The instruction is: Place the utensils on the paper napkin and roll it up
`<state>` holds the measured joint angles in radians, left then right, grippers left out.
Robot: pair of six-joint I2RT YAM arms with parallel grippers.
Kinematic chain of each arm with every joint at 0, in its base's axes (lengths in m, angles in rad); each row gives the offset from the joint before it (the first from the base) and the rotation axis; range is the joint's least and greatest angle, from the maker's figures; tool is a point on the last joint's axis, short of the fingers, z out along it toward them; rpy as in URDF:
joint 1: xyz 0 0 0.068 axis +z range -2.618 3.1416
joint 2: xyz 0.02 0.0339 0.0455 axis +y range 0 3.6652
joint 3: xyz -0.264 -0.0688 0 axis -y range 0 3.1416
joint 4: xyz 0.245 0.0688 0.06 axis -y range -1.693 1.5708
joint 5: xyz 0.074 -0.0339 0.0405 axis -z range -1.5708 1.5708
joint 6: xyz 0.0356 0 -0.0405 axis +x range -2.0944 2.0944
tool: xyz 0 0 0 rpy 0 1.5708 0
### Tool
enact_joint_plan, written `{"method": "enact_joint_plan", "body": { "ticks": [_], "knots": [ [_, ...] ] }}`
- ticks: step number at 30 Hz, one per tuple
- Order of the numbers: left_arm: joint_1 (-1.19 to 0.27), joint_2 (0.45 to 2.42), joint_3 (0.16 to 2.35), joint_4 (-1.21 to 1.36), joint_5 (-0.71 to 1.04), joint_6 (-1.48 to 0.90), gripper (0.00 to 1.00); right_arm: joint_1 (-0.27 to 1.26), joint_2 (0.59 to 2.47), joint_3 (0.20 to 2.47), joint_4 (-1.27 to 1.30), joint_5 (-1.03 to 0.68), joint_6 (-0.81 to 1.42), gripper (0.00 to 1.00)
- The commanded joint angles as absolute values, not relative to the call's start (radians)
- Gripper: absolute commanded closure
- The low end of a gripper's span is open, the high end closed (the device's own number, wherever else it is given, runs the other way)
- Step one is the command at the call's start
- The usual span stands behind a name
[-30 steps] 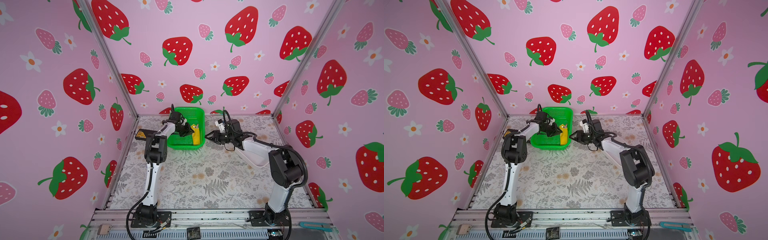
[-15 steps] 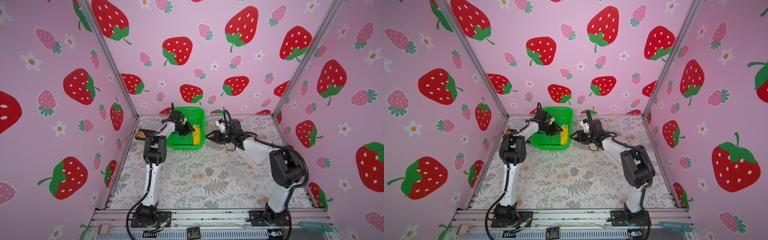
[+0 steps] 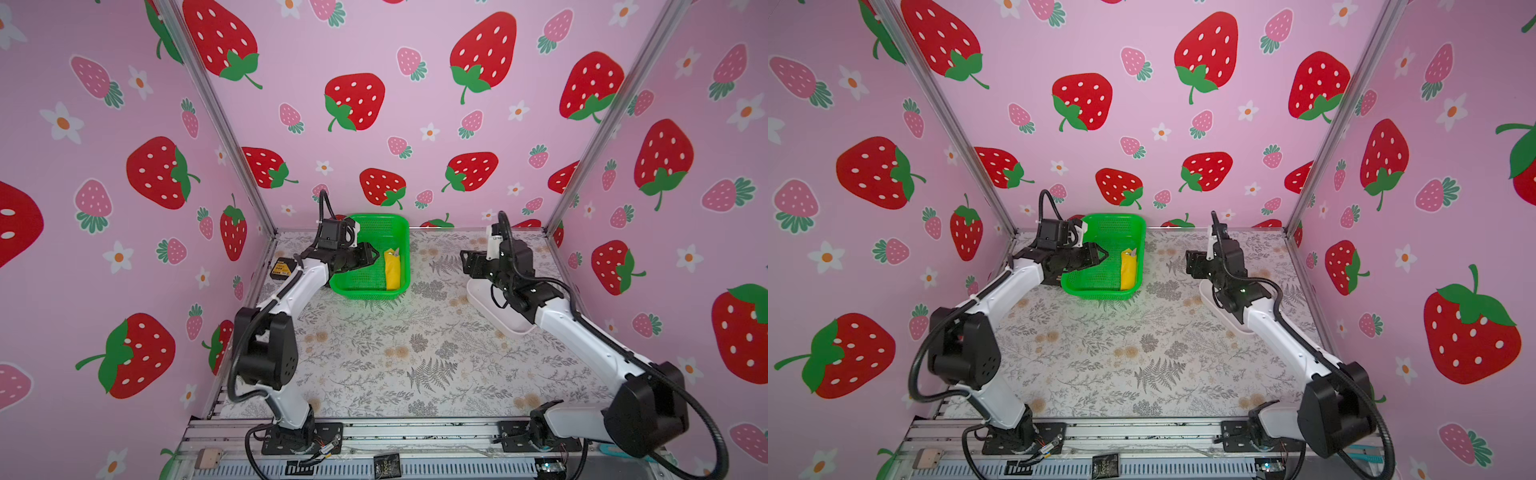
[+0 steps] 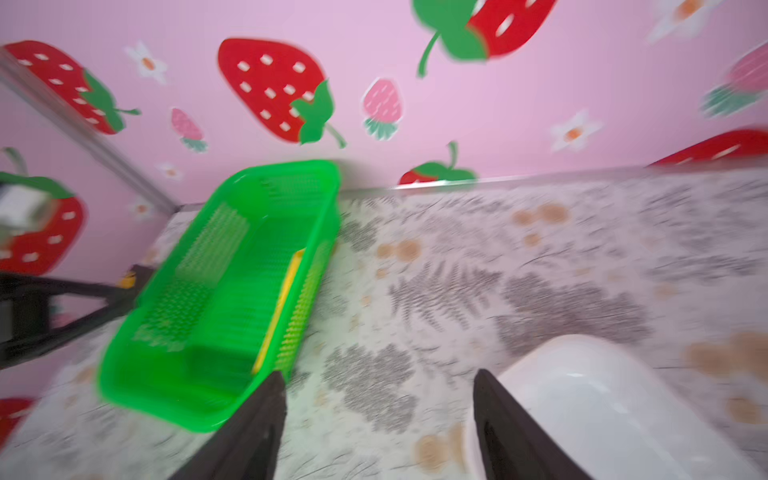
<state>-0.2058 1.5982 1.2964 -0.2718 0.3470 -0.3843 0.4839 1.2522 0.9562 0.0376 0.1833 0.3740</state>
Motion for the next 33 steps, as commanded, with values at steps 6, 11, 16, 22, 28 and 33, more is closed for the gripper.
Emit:
{"method": "enact_joint_plan", "body": {
  "ticks": [6,11,16,22,28,33],
  "knots": [
    [-0.200,1.051,0.751,-0.065,-0.159,-0.287,0.11,0.391,1.102,0.524,0.434,0.714,0.063,0.07],
    [-0.196,0.827,0.544,-0.036,-0.358,-0.232,0.01,0.302,1.101,0.383,0.617,0.653,0.058,0.07],
    [-0.195,0.712,0.350,0.151,-0.449,-0.141,0.01,0.243,1.125,0.301,0.770,0.521,0.026,0.07],
    [-0.187,0.756,0.251,0.291,-0.504,-0.096,0.01,0.220,1.175,0.252,0.880,0.385,0.025,0.07],
    [-0.163,0.973,0.290,0.408,-0.428,-0.067,0.01,0.219,1.269,0.206,1.044,0.311,0.000,0.07],
    [-0.121,1.123,0.296,0.559,-0.350,-0.049,0.01,0.216,1.314,0.178,1.146,0.282,-0.018,0.07]
  ]
}}
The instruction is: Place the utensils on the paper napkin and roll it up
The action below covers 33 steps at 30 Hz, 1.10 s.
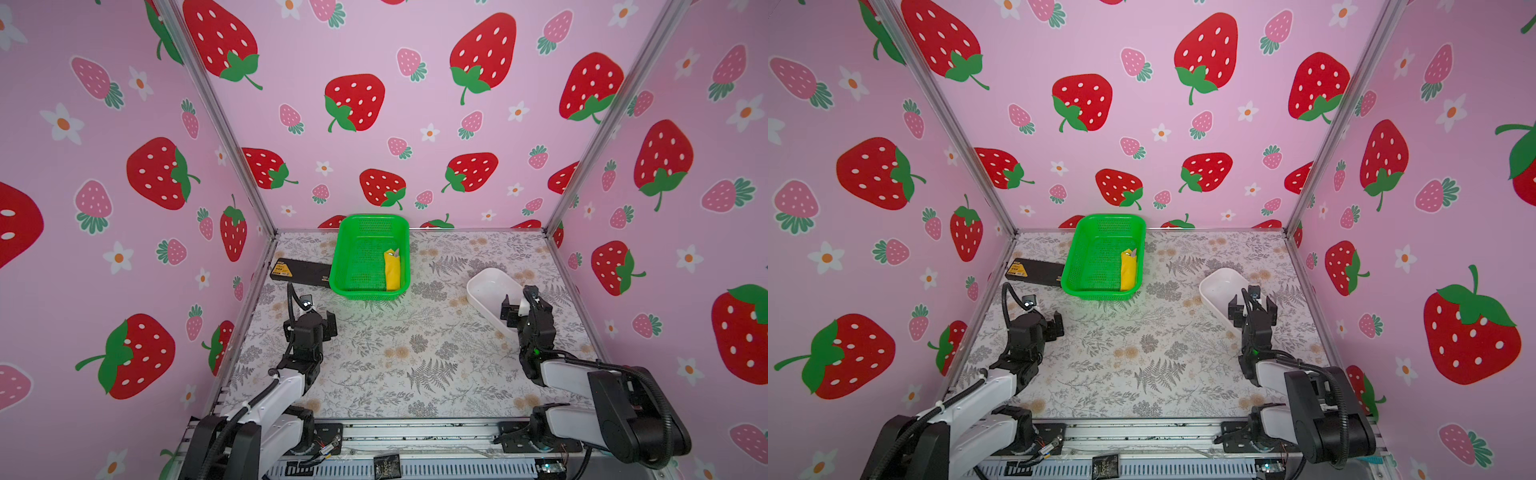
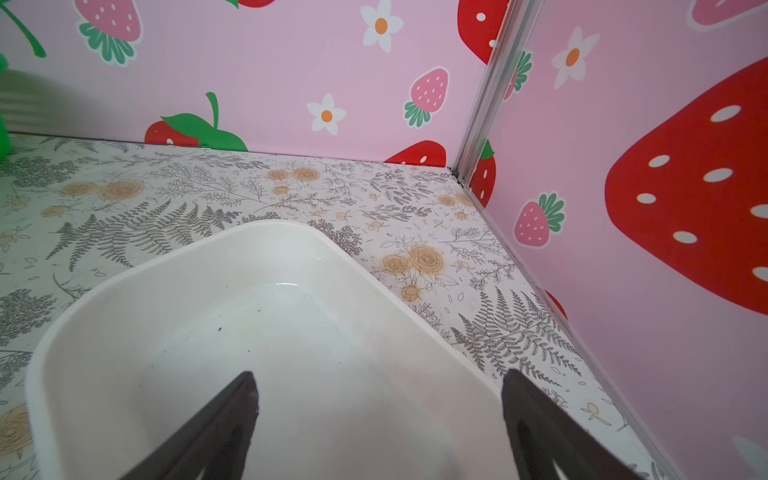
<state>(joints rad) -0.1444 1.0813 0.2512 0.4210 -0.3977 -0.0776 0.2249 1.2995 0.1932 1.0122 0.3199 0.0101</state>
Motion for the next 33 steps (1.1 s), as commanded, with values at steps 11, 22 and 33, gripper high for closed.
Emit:
{"method": "enact_joint_plan", "body": {
  "ticks": [11,22,33],
  "knots": [
    [-0.025,1.361,0.349,0.795,-0.180,-0.053,0.01,0.186,1.489,0.160,1.380,0.248,-0.039,0.06],
    [-0.004,1.541,0.396,0.870,-0.191,-0.076,0.01,0.183,1.574,0.221,1.345,0.277,-0.024,0.05],
    [-0.022,1.544,0.430,0.807,-0.261,-0.081,0.01,0.172,1.579,0.244,1.309,0.323,0.008,0.00]
  ]
}}
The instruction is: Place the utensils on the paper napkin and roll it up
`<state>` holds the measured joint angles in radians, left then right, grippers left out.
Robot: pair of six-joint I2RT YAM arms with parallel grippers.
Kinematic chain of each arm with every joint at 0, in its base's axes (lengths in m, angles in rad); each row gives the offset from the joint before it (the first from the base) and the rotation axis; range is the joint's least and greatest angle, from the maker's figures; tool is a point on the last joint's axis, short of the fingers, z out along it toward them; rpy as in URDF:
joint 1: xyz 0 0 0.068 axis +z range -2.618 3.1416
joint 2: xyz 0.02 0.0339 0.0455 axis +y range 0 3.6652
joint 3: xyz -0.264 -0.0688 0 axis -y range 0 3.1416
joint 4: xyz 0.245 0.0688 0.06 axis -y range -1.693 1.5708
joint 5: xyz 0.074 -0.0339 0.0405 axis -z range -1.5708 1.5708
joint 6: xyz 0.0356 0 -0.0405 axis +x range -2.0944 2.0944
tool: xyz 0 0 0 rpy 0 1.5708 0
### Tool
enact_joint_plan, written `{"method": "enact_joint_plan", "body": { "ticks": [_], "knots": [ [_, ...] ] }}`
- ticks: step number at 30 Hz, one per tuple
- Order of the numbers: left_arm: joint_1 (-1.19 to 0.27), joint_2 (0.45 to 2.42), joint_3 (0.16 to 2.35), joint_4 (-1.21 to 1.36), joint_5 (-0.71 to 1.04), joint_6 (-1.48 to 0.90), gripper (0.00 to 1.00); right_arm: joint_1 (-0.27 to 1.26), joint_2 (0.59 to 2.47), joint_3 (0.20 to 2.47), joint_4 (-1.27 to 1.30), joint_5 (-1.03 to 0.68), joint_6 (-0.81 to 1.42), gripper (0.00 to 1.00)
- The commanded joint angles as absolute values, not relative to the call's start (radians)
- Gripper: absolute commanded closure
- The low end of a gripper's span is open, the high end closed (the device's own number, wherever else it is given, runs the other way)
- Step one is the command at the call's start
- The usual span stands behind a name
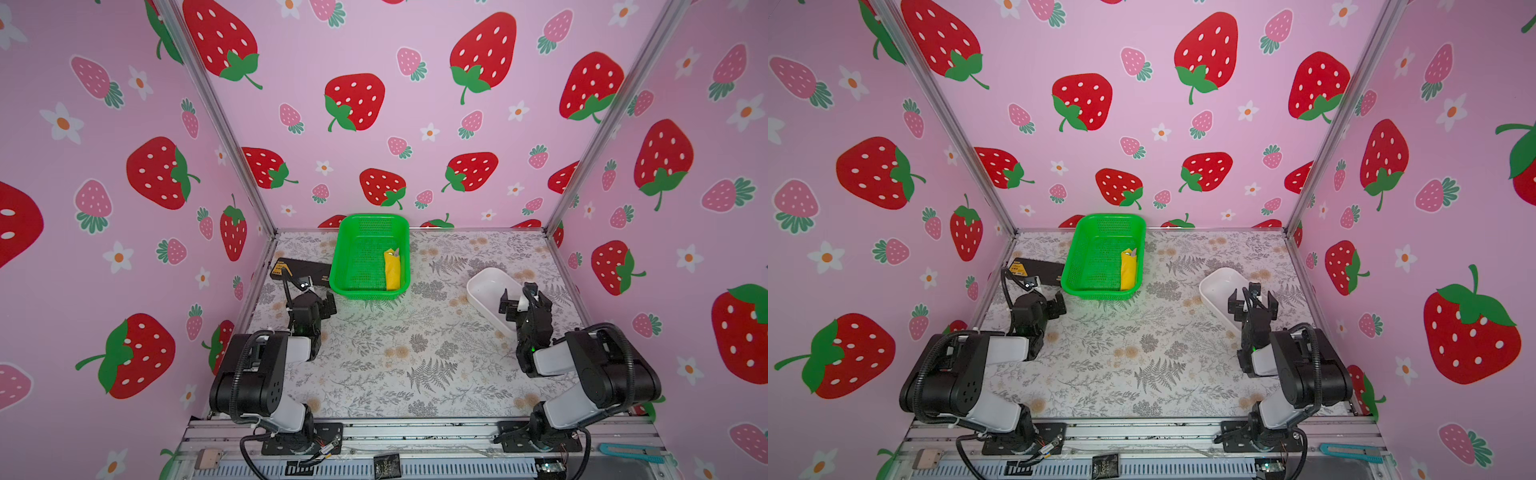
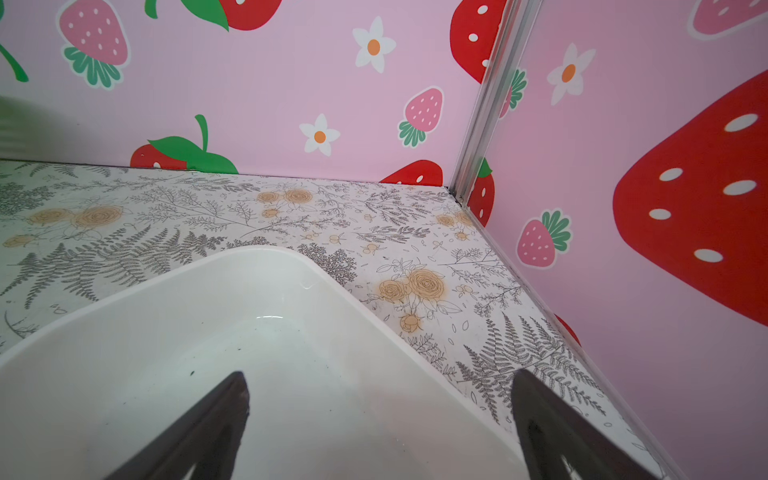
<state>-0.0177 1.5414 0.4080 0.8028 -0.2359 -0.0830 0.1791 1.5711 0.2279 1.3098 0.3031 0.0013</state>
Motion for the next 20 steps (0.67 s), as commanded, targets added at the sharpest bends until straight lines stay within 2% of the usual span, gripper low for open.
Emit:
{"method": "enact_joint_plan", "body": {
  "ticks": [1,20],
  "knots": [
    [-0.024,1.544,0.431,0.805,-0.262,-0.081,0.01,0.173,1.579,0.243,1.309,0.323,0.008,0.00],
    [-0.025,1.545,0.431,0.805,-0.265,-0.080,0.01,0.171,1.579,0.245,1.304,0.320,0.009,0.00]
  ]
}}
